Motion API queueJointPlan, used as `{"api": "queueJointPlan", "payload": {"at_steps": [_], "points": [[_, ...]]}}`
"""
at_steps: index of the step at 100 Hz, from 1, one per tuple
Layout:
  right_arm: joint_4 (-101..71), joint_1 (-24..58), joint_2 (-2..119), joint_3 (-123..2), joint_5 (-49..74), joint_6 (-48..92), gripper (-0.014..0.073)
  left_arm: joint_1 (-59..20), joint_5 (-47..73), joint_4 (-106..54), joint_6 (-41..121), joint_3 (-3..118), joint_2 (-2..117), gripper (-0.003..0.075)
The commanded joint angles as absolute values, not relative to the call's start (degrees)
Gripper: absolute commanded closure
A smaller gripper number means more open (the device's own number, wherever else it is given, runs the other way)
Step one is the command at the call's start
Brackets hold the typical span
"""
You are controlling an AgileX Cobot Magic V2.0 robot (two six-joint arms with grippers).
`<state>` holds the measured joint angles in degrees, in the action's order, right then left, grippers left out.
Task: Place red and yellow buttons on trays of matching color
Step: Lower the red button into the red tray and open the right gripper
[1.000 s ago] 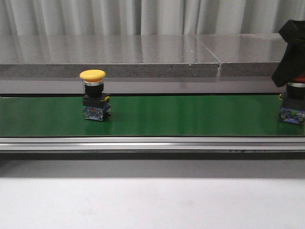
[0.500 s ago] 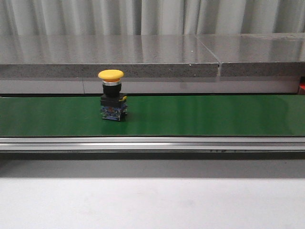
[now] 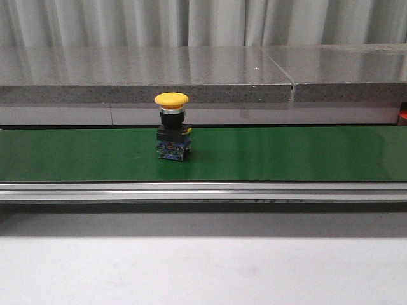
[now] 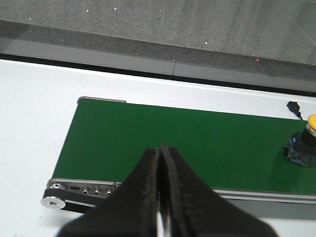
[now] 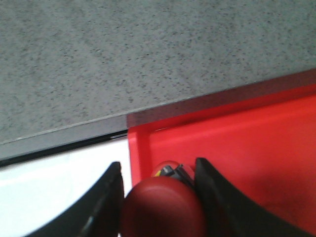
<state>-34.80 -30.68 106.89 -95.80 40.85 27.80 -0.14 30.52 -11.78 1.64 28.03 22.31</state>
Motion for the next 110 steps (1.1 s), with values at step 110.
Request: {"api": "queueJointPlan", "payload": {"at_steps": [110], "points": [[-36.2, -32.2, 125.5, -109.8, 35.2, 27.8, 0.0457, -0.4, 26.4, -12.5, 1.4, 29.4, 22.6, 0.0739]]}}
